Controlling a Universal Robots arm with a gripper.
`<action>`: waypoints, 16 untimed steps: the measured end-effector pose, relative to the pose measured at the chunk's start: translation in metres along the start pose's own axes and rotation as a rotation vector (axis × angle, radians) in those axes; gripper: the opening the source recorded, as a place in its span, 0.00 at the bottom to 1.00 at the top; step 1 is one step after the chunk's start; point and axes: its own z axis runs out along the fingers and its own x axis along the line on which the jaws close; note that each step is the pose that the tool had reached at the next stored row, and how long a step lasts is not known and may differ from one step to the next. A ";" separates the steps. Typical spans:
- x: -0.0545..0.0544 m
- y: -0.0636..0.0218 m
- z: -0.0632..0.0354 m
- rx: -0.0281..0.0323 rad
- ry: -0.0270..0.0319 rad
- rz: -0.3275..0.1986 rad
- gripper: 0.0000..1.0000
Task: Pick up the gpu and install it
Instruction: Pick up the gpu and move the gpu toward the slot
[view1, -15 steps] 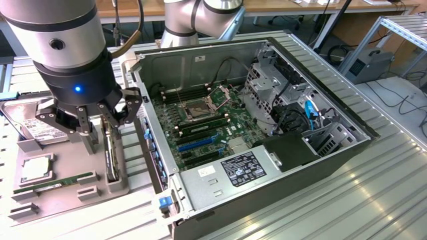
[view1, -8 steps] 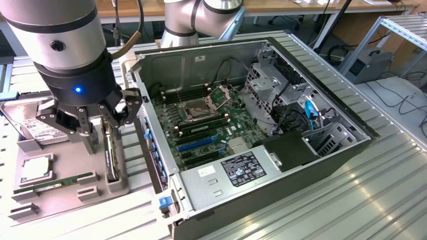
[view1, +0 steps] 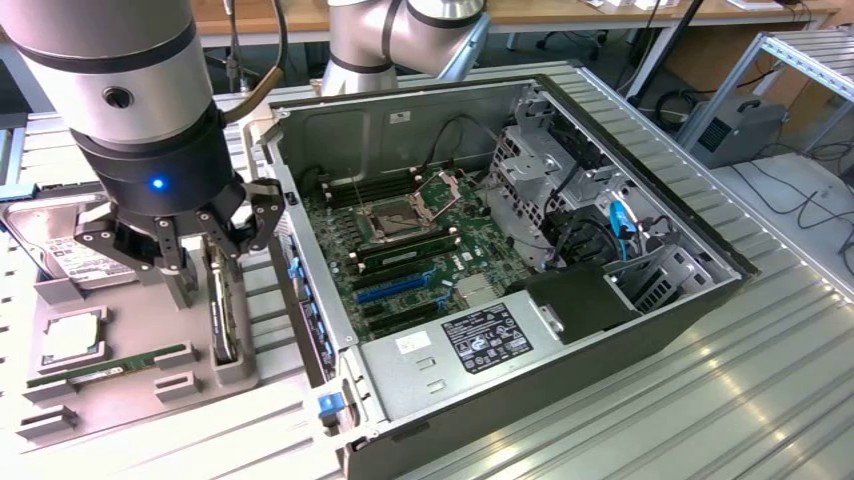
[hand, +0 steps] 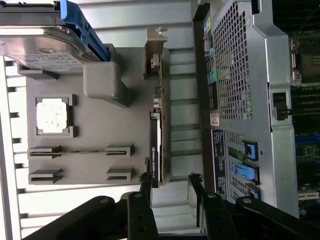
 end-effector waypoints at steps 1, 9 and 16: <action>0.000 0.0000 0.0003 -0.0001 0.0000 0.000 0.42; 0.000 -0.0001 0.0018 0.0000 0.0000 0.000 0.42; 0.000 -0.0002 0.0034 0.0000 0.0000 0.000 0.42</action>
